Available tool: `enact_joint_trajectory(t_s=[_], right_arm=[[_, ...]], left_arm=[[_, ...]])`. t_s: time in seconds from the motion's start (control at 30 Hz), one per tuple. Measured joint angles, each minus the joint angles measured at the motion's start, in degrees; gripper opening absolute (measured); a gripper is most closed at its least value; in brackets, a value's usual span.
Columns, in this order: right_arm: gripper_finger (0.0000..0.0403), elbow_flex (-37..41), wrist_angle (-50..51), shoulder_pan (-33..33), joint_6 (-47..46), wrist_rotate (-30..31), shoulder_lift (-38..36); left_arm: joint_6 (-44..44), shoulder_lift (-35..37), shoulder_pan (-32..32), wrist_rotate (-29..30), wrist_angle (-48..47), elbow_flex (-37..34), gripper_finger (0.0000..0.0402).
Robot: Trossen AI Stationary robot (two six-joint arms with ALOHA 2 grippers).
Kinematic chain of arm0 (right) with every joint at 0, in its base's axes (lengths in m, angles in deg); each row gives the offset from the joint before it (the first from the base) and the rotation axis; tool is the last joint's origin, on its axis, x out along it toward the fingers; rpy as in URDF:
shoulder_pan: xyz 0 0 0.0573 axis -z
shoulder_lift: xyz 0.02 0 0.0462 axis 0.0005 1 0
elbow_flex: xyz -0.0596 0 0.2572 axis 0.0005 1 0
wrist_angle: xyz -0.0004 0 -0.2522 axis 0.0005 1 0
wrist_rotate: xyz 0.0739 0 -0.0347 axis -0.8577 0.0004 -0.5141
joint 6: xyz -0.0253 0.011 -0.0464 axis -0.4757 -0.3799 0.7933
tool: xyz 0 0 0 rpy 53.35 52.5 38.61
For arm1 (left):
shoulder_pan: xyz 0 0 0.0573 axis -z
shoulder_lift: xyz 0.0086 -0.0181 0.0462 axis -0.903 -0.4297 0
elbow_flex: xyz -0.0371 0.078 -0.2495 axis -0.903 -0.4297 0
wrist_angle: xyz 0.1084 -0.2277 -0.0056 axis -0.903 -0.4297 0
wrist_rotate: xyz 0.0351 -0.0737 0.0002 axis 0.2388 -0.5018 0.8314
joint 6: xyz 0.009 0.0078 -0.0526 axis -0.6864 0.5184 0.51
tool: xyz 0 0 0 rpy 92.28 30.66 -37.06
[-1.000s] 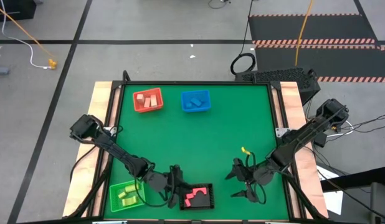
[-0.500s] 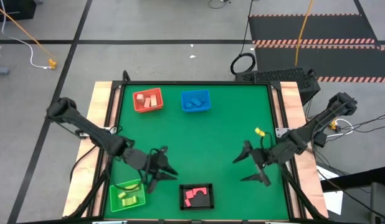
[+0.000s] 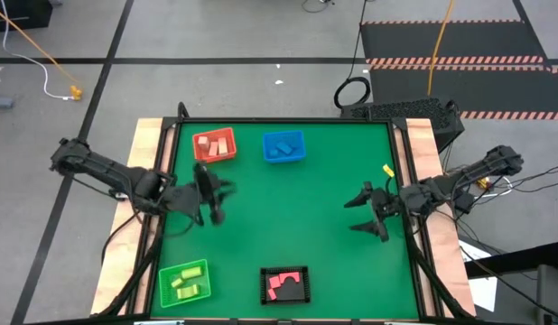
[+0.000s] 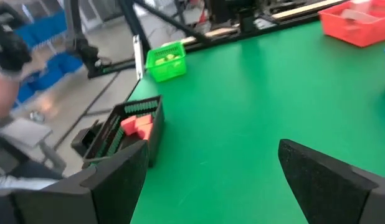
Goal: Sort & place blocks by color
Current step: Return to Home Position
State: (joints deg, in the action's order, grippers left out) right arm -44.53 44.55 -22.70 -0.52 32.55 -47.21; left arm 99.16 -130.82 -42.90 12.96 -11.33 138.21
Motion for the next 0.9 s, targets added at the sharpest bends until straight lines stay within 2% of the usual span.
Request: enact_joint_trajectory(t_s=[0.1,0.23,0.43,0.7,0.9], right_arm=[[0.0346,4.34,-2.95,1.82,-0.31,-1.26,-3.85],[0.0346,9.87,-7.74,3.90,-0.61,-4.65,-8.07],[0.0346,16.31,-15.63,5.52,-0.79,-6.03,-11.41],[0.0346,16.52,-14.64,5.85,0.53,-5.82,-11.50],[0.0346,16.61,-13.34,5.85,2.79,-5.78,-11.50]], left_arm=[[5.79,1.94,-3.50,7.27,-8.71,0.00,0.0088],[8.83,4.79,-7.75,10.15,-15.69,0.00,0.0088],[8.37,10.57,-11.33,6.71,-21.92,0.00,0.0088],[12.87,21.96,-12.52,-0.31,-32.66,-0.30,0.0088],[16.93,33.59,-10.53,-0.52,-33.11,-6.79,0.0088]])
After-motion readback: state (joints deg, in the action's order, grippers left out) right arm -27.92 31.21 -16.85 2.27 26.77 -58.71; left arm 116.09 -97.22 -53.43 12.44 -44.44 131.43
